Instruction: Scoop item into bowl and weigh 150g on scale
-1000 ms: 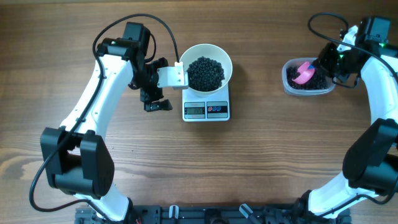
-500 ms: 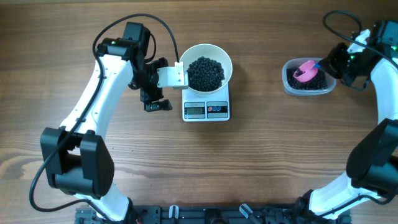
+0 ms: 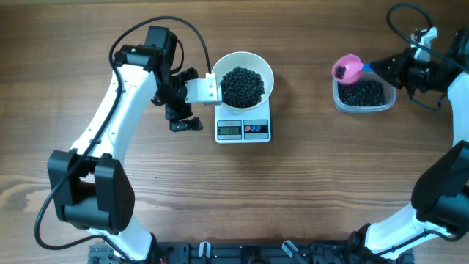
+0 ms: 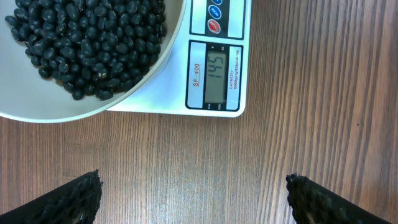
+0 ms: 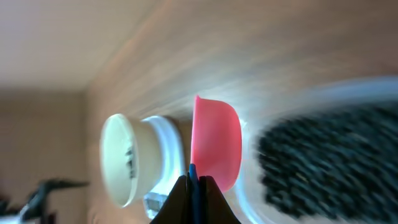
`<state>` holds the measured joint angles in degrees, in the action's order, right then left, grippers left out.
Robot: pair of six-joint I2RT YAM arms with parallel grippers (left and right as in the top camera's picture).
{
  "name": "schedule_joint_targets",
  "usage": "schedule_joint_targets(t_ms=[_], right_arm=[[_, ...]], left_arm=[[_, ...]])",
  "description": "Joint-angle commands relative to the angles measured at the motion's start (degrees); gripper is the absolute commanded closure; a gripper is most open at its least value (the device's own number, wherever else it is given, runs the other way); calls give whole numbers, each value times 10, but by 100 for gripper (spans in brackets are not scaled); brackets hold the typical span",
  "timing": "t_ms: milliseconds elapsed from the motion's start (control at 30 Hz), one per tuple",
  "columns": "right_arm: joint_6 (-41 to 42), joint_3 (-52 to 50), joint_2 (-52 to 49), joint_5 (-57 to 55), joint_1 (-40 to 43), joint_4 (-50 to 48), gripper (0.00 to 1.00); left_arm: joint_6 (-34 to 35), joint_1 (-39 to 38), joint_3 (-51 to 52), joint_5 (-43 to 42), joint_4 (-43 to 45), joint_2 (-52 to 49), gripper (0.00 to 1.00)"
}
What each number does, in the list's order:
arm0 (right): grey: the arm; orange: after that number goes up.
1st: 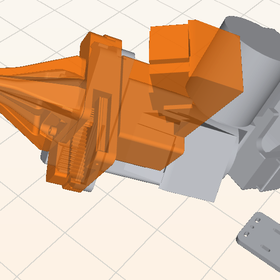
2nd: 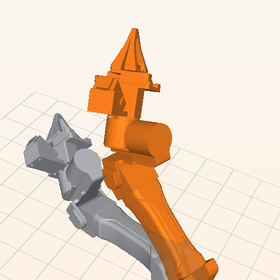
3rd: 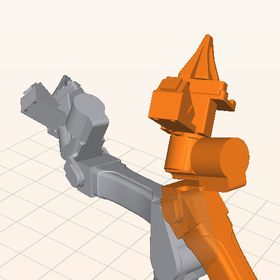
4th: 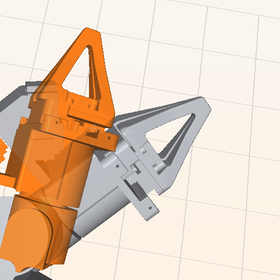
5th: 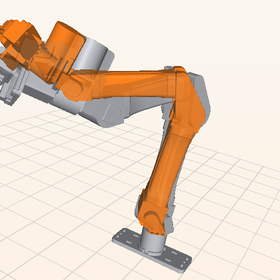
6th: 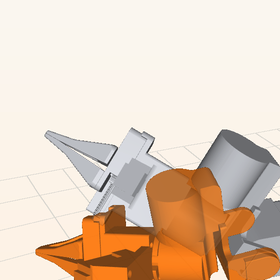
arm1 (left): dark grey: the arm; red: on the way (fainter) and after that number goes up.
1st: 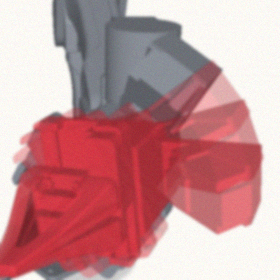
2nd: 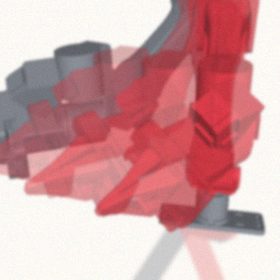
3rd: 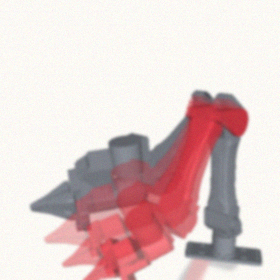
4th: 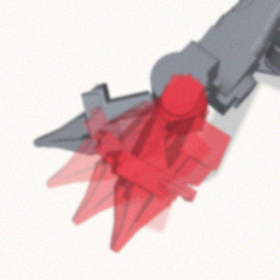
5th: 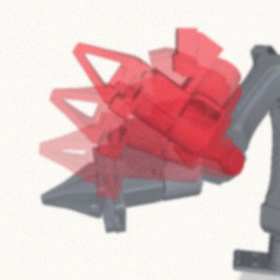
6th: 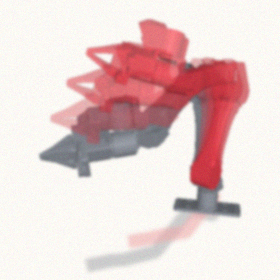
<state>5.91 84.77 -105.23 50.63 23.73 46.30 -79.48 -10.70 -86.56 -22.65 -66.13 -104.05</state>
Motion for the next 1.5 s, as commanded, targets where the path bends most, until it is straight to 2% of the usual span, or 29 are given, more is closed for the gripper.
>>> schedule_joint_targets(t_ms=[0,267,567,700,1000,1133,1367,1467], right_arm=[[-57,0,-13,129,-20,-30,96],[-37,0,-13,109,-116,-142,96],[7,0,-13,94,-151,-210,96],[49,0,-13,31,-150,-207,96],[54,0,-13,29,-143,-208,96],[118,0,-13,-12,-143,-208,96],[123,0,-13,-29,-131,-189,96],[176,0,-13,-18,-105,-175,96]], left_arm=[[-11,2,5,-15,0,-1,0],[-11,2,5,-15,0,-1,0],[-11,2,5,-15,0,-1,0],[-11,2,5,-15,0,-1,0],[-11,2,5,-15,0,-1,0],[-11,2,5,-15,0,-1,0],[-11,2,5,-15,0,-1,0],[-11,2,5,-15,0,-1,0]])
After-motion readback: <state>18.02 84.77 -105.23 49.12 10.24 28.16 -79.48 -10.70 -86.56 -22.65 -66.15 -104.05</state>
